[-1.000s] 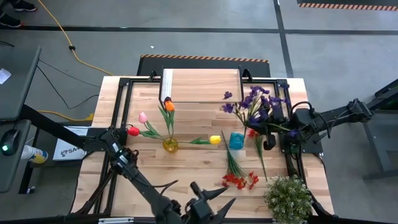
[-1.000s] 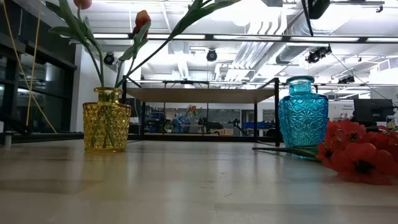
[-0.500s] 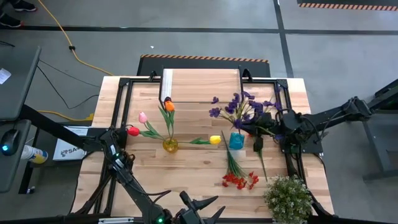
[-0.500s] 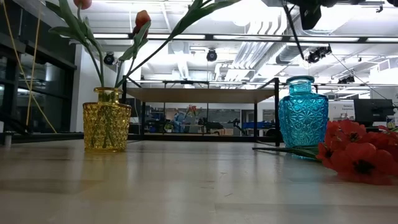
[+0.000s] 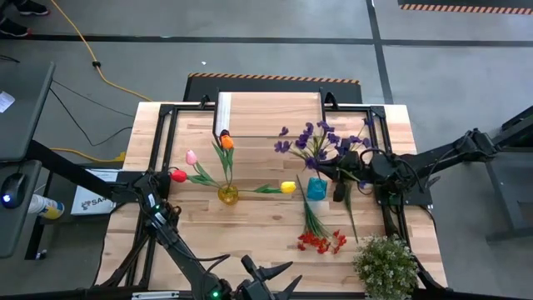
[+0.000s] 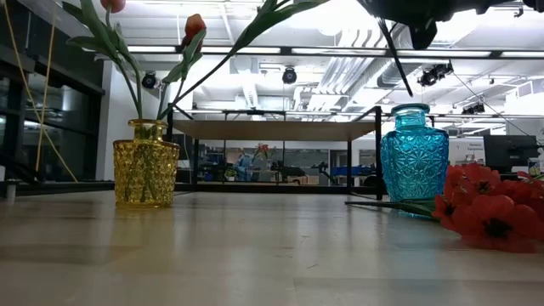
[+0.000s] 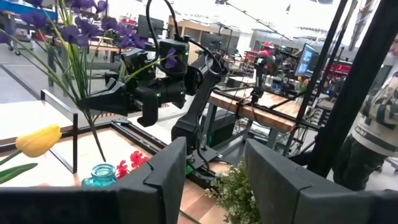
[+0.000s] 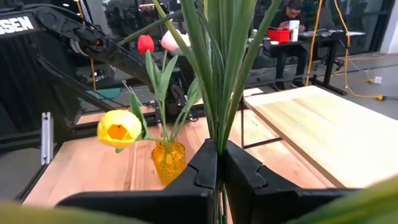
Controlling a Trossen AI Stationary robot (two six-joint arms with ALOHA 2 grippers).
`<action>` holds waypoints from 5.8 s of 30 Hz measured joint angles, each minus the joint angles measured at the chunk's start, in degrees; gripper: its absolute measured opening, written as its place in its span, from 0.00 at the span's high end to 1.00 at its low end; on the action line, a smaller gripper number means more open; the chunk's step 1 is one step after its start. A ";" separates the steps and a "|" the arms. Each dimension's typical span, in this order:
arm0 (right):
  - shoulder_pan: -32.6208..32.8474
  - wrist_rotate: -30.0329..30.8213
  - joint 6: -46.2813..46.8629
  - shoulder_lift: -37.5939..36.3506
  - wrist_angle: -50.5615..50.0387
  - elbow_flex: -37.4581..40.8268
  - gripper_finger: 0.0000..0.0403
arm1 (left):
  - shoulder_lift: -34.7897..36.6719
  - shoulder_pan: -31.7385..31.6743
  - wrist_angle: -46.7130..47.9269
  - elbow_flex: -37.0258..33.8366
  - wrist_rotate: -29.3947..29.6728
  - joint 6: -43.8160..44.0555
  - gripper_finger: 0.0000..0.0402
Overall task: Pick and place flowers into a vace then onto a shelf
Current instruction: Put the purple flowers into the blue vase
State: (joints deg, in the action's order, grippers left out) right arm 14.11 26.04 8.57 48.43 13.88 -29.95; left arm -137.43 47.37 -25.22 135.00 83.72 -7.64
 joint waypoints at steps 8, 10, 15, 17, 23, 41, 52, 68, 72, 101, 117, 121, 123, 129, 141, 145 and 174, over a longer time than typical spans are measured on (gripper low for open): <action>-0.44 0.00 2.10 0.04 -0.30 1.04 0.98 | 0.00 0.02 0.08 0.00 0.00 0.00 0.52; -0.79 -0.05 3.77 0.04 1.05 2.61 0.97 | 0.00 0.02 0.08 0.00 -0.02 0.02 0.52; -1.03 -0.68 6.00 0.06 10.42 8.60 0.99 | 0.00 0.00 0.10 0.00 -0.01 0.00 0.52; -1.03 -0.69 6.00 0.04 13.59 10.29 0.99 | 0.00 0.00 0.09 0.00 -0.02 0.00 0.52; -1.01 -0.91 6.01 0.04 16.16 12.77 0.96 | 0.00 -0.07 0.11 0.00 0.09 0.00 0.52; -1.01 -4.13 10.94 0.03 8.31 13.29 0.90 | 0.00 -0.09 1.41 0.00 2.60 0.00 0.52; -0.98 -9.99 12.98 0.01 6.14 13.27 0.64 | 0.00 -0.09 1.41 0.00 2.58 0.00 0.52; -0.98 -13.01 12.01 -0.10 3.88 13.27 0.45 | 0.00 -0.11 1.47 0.00 2.56 0.00 0.52; -0.98 -13.95 11.99 -0.39 3.88 13.27 0.46 | 0.00 -0.09 1.82 0.00 2.56 -0.02 0.52; -1.01 -22.31 16.51 -11.09 -13.81 13.22 0.44 | 0.00 -0.11 2.72 0.00 2.55 -0.02 0.51; -1.01 -23.54 16.97 -11.07 -15.75 13.22 0.44 | 0.00 -0.10 2.71 0.00 2.56 -0.02 0.51; -1.01 -23.51 16.66 -11.41 -15.76 13.22 0.43 | 0.00 -0.10 2.71 0.00 2.56 -0.02 0.51; -1.01 -23.37 16.51 -12.07 -15.75 13.20 0.44 | 0.00 -0.11 2.70 0.00 2.56 -0.02 0.51; -1.78 -23.35 15.43 -15.19 -16.81 13.20 0.46 | 0.00 -0.11 2.70 0.00 2.56 -0.02 0.51; -5.55 -30.73 17.03 -18.58 -22.83 13.14 0.46 | 0.00 -0.09 2.72 0.00 3.60 -0.02 0.51; -5.99 -32.31 16.99 -18.59 -22.72 13.14 0.48 | 0.00 -0.11 2.72 0.00 3.98 -0.02 0.51; -6.34 -37.03 16.97 -18.59 -22.16 13.16 0.51 | 0.00 -0.10 2.65 0.00 4.09 -1.07 0.51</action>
State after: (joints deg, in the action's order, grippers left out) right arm 7.77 -10.99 25.54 29.85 -8.27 -16.80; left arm -137.43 47.28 -22.57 135.00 87.81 -8.71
